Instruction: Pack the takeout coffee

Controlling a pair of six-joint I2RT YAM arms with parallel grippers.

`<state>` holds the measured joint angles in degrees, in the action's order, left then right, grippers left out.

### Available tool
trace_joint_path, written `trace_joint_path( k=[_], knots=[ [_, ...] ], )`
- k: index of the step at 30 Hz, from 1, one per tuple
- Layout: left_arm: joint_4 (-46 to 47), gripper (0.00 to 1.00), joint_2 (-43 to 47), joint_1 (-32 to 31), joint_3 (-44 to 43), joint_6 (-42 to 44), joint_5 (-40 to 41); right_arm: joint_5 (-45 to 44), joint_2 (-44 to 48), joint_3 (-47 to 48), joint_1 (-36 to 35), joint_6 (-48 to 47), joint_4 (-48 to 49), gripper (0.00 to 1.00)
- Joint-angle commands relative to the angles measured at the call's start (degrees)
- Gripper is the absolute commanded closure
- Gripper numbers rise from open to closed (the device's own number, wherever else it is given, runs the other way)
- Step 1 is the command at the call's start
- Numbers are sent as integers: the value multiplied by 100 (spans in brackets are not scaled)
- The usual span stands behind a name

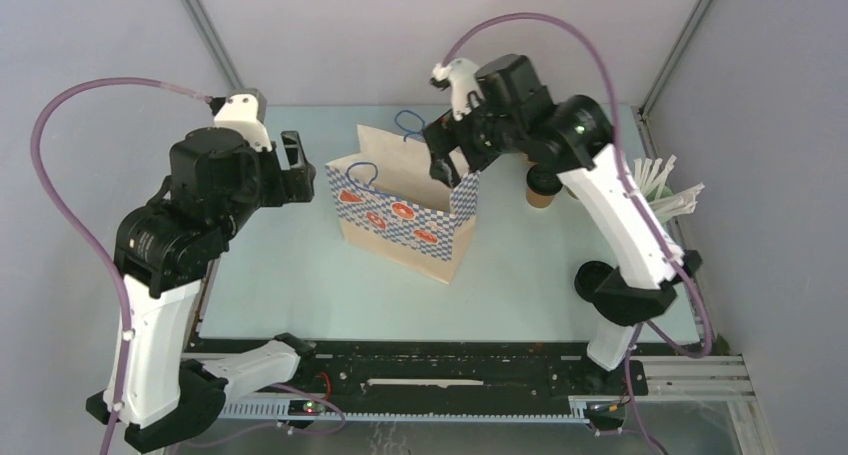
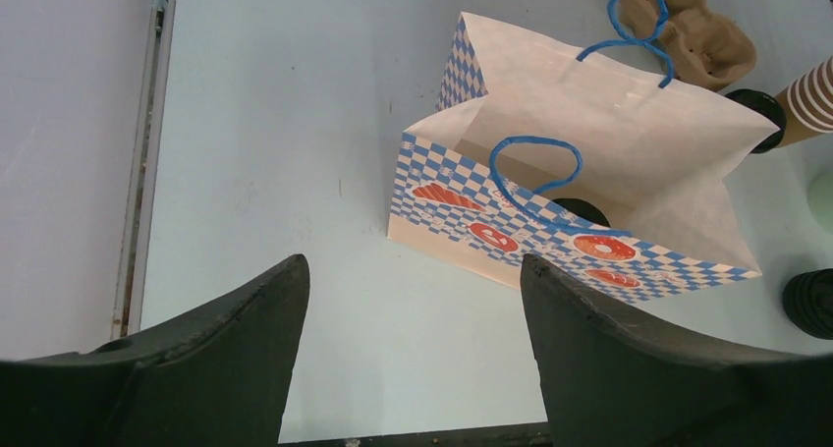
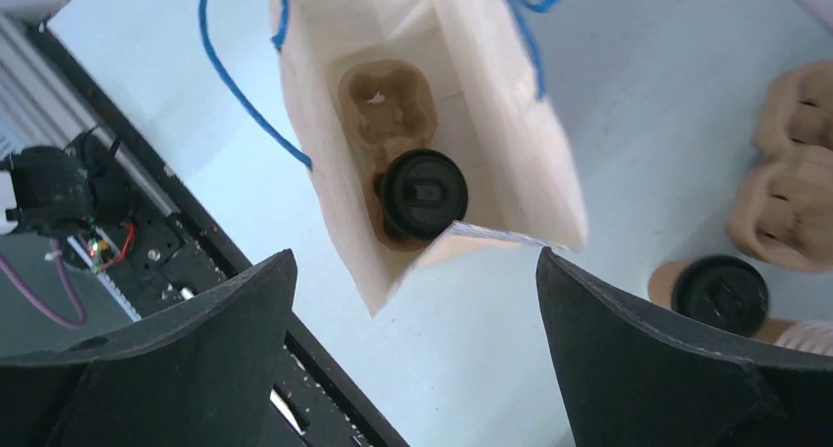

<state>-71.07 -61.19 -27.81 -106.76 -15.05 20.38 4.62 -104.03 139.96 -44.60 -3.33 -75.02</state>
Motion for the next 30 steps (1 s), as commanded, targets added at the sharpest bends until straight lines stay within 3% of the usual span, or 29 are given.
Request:
trace_joint_path(
  k=[1, 5, 9, 19, 30],
  knots=[
    [293, 16, -48, 30, 37, -21, -86, -829, 866, -943, 358, 547, 541, 0],
    [296, 16, -14, 30, 60, 17, -58, -1561, 1636, -2587, 1259, 874, 1188, 2],
    [272, 15, 53, 30, 55, 109, 35, -1655, 1488, -3221, 2233, 1304, 1379, 4],
    [163, 14, 70, 30, 44, 202, 227, -1719, -434, -2657, 2776, 908, 1210, 9],
    [18, 14, -115, 30, -99, 257, 366, -2008, -1373, -2282, 3010, 706, 1190, 15]
  ],
)
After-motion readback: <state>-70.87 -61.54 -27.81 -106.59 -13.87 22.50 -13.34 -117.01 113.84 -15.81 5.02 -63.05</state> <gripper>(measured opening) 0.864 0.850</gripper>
